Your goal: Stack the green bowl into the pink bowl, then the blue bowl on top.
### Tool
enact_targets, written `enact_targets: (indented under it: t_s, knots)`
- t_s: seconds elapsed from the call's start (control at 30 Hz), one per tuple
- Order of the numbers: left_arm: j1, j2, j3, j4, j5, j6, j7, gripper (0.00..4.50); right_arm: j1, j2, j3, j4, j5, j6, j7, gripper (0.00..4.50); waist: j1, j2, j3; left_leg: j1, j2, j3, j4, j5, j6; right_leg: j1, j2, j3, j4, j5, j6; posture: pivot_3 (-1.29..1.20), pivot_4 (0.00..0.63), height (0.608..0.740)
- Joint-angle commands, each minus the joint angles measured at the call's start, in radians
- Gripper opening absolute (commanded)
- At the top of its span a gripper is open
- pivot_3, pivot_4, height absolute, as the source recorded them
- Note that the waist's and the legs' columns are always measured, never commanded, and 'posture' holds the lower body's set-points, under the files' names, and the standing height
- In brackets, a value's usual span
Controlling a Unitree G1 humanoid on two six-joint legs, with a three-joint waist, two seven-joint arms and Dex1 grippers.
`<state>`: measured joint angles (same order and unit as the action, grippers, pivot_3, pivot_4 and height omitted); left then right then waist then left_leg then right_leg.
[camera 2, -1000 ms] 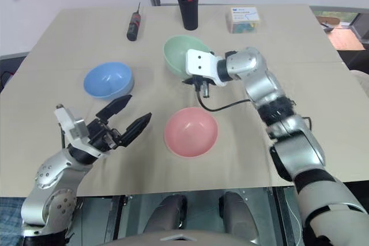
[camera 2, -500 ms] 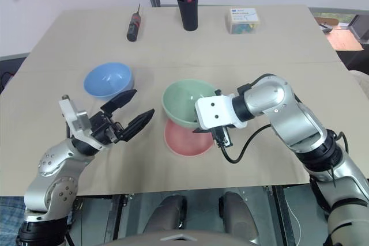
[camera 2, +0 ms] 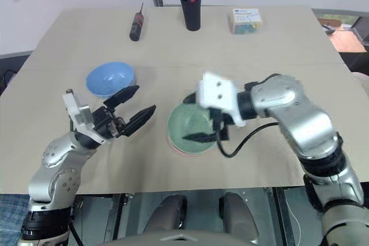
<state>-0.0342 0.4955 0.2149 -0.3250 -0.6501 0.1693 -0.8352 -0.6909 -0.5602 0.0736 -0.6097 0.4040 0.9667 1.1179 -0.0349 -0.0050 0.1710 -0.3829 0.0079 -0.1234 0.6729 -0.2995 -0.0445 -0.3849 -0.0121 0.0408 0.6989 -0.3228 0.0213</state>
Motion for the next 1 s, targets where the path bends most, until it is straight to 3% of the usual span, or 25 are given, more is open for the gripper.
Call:
enact_targets:
  t_s: [0.03,0.23,0.47,1.0]
  knots:
    - [-0.023,0.012,-0.003,0.018,0.045,-0.024,0.006,4.5,0.055,-0.025,-0.189,-0.054,0.132,0.031,-0.045,4.39,0.001,0.0,0.0,0.0,0.0,0.0,0.0,0.0,0.0,0.0,0.0,0.0,-0.001,0.0,0.0,0.0,0.15,0.74]
    - [-0.089,0.034,0.013,0.098,0.188,-0.059,0.095,4.5,0.13,-0.112,-0.394,-0.056,0.307,0.066,-0.093,4.39,0.0,0.0,0.0,0.001,-0.001,0.0,0.0,-0.002,0.004,0.001,0.0,0.0,0.0,0.0,0.0,0.0,0.15,0.74]
    - [-0.149,0.113,-0.016,0.206,0.33,-0.053,0.136,4.5,0.174,-0.236,-0.485,-0.01,0.413,0.039,-0.102,4.39,-0.005,0.0,0.0,0.003,-0.001,0.001,-0.001,-0.002,0.004,0.003,0.001,0.001,0.0,0.0,0.0,0.0,0.15,0.74]
    - [-0.248,0.187,-0.013,0.322,0.51,0.003,0.248,4.5,0.207,-0.322,-0.447,0.024,0.483,-0.036,-0.193,4.39,-0.003,0.0,0.0,0.002,-0.001,0.001,-0.001,-0.002,0.004,0.003,0.001,0.0,-0.001,0.0,0.0,0.0,0.15,0.74]
